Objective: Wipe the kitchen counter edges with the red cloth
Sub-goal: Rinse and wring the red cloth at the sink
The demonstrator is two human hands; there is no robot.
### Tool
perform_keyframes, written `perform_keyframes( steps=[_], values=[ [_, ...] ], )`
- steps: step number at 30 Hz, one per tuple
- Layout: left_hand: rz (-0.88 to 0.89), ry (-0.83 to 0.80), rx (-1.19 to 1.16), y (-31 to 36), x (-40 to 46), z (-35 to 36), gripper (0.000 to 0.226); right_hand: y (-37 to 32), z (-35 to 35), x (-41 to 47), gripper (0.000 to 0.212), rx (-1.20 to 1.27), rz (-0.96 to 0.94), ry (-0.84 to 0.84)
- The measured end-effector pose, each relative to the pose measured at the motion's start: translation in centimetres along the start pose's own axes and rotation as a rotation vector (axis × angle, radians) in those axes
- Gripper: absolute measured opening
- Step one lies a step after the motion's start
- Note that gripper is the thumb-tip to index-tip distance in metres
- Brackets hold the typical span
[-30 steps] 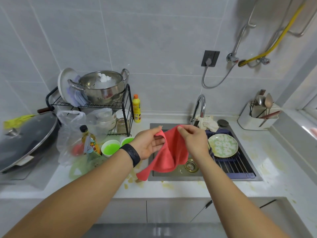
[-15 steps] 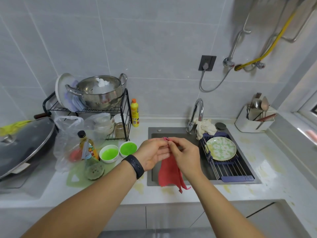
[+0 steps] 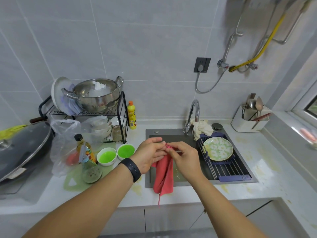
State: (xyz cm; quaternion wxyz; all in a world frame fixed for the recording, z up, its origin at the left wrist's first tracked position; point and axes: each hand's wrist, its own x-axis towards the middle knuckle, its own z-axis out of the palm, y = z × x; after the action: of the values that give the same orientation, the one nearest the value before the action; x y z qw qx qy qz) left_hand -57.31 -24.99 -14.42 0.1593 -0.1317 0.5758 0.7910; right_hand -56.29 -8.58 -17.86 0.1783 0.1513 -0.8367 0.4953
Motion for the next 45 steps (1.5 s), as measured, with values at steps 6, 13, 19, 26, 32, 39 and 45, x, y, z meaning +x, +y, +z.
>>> perform_keyframes(
  steps=[6,13,19,26,32,39,45],
  values=[
    [0.423,0.053,0.722,-1.1,0.6,-1.3,0.021,-0.7,-1.3,1.0,0.020,0.180,0.167,0.024],
    [0.438,-0.018,0.941,-2.4,1.8,-4.8,0.009,-1.1,-4.1,2.2,0.013,0.047,0.094,0.046],
    [0.380,-0.186,0.887,0.1,1.7,-5.5,0.010,0.6,-7.3,2.6,0.011,-0.211,0.033,0.105],
    [0.492,-0.184,0.063,4.4,1.2,-3.7,0.040,0.5,-8.6,4.0,0.013,-0.012,0.102,0.266],
    [0.258,-0.124,0.260,-1.1,1.9,-3.8,0.039,0.9,-8.0,5.1,0.016,0.108,0.242,0.168],
    [0.086,-0.236,0.162,-2.2,1.9,-3.3,0.042,0.8,-7.8,6.1,0.022,0.446,0.440,0.310],
    [0.021,-0.105,-0.040,-3.0,2.3,-2.4,0.027,5.3,-3.6,0.0,0.072,0.694,1.037,-0.442]
  ],
)
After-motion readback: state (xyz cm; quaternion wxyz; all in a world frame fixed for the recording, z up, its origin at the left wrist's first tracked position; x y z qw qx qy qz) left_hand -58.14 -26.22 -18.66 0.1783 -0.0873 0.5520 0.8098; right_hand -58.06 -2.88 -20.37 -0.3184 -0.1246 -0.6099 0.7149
